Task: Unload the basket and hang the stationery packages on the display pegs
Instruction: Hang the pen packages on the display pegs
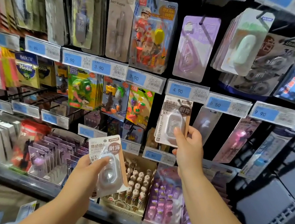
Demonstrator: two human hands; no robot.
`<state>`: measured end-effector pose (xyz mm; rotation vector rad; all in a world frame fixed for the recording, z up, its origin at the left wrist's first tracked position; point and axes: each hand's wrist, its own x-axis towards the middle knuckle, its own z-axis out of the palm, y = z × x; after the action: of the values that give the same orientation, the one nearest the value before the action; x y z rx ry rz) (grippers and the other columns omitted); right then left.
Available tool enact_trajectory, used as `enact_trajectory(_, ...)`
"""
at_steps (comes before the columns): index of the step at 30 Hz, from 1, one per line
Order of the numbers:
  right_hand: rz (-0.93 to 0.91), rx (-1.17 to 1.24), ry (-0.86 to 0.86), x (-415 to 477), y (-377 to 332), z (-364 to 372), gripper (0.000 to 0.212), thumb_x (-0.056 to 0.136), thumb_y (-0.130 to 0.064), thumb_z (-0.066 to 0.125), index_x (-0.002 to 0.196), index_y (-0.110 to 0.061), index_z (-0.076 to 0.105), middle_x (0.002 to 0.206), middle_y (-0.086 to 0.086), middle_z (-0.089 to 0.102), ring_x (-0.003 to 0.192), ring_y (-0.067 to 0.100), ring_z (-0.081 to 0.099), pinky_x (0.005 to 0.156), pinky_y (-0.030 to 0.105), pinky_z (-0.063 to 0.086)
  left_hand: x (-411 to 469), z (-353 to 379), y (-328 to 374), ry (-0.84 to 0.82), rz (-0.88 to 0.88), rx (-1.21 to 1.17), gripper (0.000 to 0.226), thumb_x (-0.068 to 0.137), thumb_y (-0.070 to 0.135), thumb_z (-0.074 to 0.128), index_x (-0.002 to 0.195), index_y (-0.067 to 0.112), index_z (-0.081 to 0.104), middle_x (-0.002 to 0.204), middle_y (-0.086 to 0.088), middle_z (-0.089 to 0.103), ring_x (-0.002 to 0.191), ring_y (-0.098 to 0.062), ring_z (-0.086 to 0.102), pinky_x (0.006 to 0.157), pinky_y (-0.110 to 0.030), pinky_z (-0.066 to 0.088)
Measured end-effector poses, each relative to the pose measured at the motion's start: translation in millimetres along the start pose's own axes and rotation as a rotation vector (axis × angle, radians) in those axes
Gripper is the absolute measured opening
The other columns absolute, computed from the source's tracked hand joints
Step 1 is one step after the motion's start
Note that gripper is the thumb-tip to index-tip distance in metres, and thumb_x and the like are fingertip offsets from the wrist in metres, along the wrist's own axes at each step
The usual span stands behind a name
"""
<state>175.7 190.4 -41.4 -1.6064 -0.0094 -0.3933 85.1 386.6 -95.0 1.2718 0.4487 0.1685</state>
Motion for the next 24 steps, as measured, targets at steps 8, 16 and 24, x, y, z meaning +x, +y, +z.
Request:
enact_trajectory(8, 0.069, -0.212, 0.127, 2.4, 13.5, -2.3, 0.042, 0.080, -0.044, 0.074, 0.102, -0.021, 0.046, 0.087, -0.007, 0.048, 0.080, 0.018, 0.055, 0.076, 0.042, 0.053, -0.4, 1.4, 2.4, -0.020, -0.009, -0.006, 0.023, 0.094, 0.026, 0.061, 0.116, 0.025, 0.057, 0.108, -0.004, 0.071, 0.097, -0.028, 0.069, 0.094, -0.053, 0.050)
enact_trajectory(16, -0.099, -0.262, -0.168, -31.3, 5.6, 9.5, 0.015, 0.091, -0.034, 0.063, 0.088, -0.022, 0.055, 0.086, -0.006, 0.056, 0.080, 0.010, 0.053, 0.067, 0.024, 0.040, -0.4, 2.1, 2.1, -0.051, 0.007, -0.020, 0.023, 0.095, 0.024, 0.061, 0.117, 0.021, 0.057, 0.105, -0.005, 0.072, 0.089, -0.025, 0.071, 0.072, -0.038, 0.053)
enact_trajectory(24, 0.128, -0.184, -0.764, -69.7, 8.8, 31.6, 0.031, 0.087, -0.024, 0.071, 0.108, -0.027, 0.047, 0.087, 0.000, 0.066, 0.068, 0.008, 0.060, 0.059, 0.019, 0.047, -10.5, 0.3, 11.2, -0.132, 0.067, -0.020, 0.034, 0.090, 0.030, 0.066, 0.122, 0.024, 0.057, 0.111, 0.000, 0.071, 0.101, -0.019, 0.068, 0.092, -0.044, 0.051)
